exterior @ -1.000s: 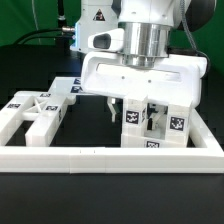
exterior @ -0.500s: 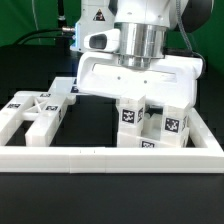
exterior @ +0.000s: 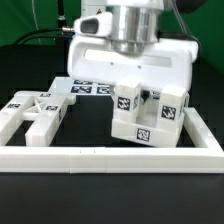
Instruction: Assemble chair
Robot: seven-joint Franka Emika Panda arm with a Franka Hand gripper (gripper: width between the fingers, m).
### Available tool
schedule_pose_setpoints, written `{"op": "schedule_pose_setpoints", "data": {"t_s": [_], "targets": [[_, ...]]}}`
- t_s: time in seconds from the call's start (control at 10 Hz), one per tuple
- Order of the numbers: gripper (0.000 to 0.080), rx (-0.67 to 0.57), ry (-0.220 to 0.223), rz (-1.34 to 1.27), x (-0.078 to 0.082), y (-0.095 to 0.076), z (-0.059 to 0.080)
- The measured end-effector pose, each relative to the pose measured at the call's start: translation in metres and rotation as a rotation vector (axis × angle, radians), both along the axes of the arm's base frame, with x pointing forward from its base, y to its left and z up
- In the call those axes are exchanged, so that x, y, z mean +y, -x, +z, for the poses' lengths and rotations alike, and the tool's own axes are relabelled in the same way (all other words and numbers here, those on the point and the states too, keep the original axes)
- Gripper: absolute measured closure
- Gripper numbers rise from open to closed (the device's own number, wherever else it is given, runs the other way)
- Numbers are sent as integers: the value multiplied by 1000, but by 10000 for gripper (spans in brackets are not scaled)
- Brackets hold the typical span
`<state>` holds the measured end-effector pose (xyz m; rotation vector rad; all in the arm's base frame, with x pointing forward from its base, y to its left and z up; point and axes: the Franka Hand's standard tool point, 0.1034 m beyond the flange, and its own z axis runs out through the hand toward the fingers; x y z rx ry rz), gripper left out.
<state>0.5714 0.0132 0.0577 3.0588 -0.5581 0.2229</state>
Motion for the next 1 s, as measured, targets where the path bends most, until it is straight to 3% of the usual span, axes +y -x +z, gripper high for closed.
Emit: {"op": "schedule_pose_setpoints", "data": {"t_s": [0.1,0.3,0.4,0.6,0.8,1.0], "targets": [[767,32,-13,38,-10,-2,11],[767,160,-56,56,-24,-9,16],[767,253,-82,56,-22,0,14],[767,391,-121,61,-26,1,15],[767,545,-189,156,-24,12,28],[767,667,-234,168,-28,13,30]]}}
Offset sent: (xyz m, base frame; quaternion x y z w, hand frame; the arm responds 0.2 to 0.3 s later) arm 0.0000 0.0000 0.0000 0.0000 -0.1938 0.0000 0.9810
